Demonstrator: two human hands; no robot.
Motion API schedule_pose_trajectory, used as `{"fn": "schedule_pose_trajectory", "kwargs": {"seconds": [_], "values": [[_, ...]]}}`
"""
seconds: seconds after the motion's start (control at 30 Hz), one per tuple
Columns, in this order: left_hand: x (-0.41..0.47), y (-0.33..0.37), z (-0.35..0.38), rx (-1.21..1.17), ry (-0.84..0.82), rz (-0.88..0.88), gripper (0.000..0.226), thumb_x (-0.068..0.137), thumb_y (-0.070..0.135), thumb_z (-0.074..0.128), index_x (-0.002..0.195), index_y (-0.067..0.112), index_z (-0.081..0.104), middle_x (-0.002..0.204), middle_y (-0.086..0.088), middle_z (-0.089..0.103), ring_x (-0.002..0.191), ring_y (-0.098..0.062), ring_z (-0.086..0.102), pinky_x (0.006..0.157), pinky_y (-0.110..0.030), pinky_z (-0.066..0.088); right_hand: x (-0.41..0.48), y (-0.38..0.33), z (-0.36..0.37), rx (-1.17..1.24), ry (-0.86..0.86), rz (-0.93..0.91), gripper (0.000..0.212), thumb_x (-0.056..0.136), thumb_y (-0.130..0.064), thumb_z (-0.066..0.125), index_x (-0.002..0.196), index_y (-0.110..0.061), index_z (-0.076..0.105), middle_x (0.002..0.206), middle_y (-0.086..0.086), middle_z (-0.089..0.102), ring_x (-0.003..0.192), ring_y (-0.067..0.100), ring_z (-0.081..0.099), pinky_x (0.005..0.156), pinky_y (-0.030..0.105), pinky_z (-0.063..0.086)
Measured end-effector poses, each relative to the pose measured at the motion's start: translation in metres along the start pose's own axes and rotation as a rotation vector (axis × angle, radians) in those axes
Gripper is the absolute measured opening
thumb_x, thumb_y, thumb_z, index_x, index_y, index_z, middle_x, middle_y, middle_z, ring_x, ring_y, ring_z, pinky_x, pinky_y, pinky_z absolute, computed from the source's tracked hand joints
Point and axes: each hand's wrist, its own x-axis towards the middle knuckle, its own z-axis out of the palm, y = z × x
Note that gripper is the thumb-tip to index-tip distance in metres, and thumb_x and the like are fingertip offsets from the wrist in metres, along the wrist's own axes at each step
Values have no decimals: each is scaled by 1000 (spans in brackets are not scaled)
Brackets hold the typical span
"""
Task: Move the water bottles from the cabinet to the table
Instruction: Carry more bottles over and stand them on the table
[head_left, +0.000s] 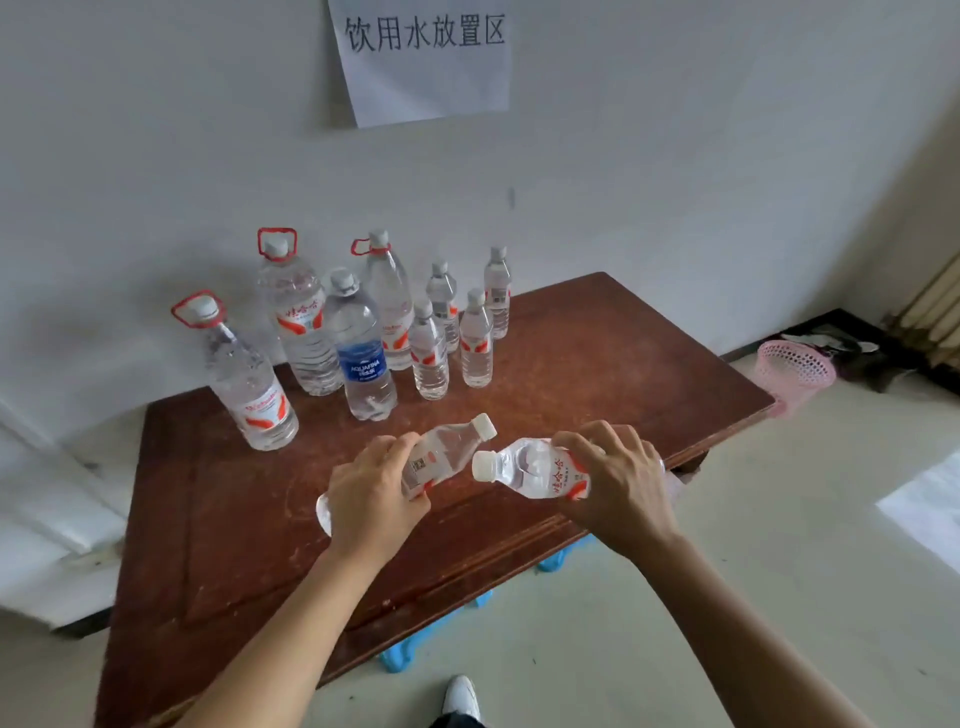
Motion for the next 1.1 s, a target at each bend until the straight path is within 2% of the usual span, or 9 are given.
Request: {"fn": "schedule_pose_trajectory", "kwargs": {"seconds": [0.13,0.27,0.47,0.53,0.67,0.8,0.9,1.0,1.1], "values": [[83,-14,43,-147,59,-114,69,63,25,88,125,16,60,111,-2,69,88,-24,69,68,-40,57,68,39,24,45,50,120,65,63,-47,92,120,-29,68,112,0,65,103,32,60,82,53,53],[117,-17,72,-384,116,-346,68,65,25,89,124,18,56,113,1,65,92,-15,60,73,-30,45,98,69,46,107,93,221,68,62,-46,94,120,-26,66,114,3,66,101,32,62,79,49,54],[148,-13,117,-544,185,-566,72,58,23,92,115,33,50,105,20,58,92,10,57,76,-13,42,165,109,108,406,-23,431,72,60,-41,96,122,-27,62,115,-4,63,102,21,61,81,37,54],[156,-6,127,-557,178,-637,70,57,33,89,112,39,46,103,21,59,94,7,59,76,-13,43,193,120,129,517,-45,502,72,59,-40,95,120,-28,60,111,-9,62,98,14,61,79,32,52],[166,9,148,-563,193,-740,71,56,37,85,117,34,48,109,15,62,101,-10,64,86,-32,55,252,138,172,702,-129,569,68,63,-42,94,118,-33,56,114,-11,63,100,10,62,91,37,55],[183,20,165,-519,225,-827,75,55,47,83,119,37,44,113,12,61,103,-9,63,89,-33,56,302,148,217,811,-162,590,70,64,-39,94,122,-29,56,116,-8,65,101,10,62,94,37,54],[194,25,179,-519,287,-879,80,58,43,87,124,30,44,119,7,62,108,-14,64,94,-42,56,328,147,245,895,-157,594,71,66,-38,94,125,-26,57,118,-7,65,100,3,61,92,28,53],[207,30,190,-568,399,-869,78,62,33,90,124,24,44,123,1,60,113,-20,64,96,-39,54,338,145,257,930,-134,580,68,66,-43,92,122,-30,56,118,-9,65,95,-13,57,81,7,45],[214,35,208,-565,468,-875,73,63,27,90,120,22,44,117,4,59,106,-14,65,90,-25,53,330,153,260,943,-172,562,70,65,-42,92,122,-34,53,119,-10,64,100,-9,59,85,14,49]]}}
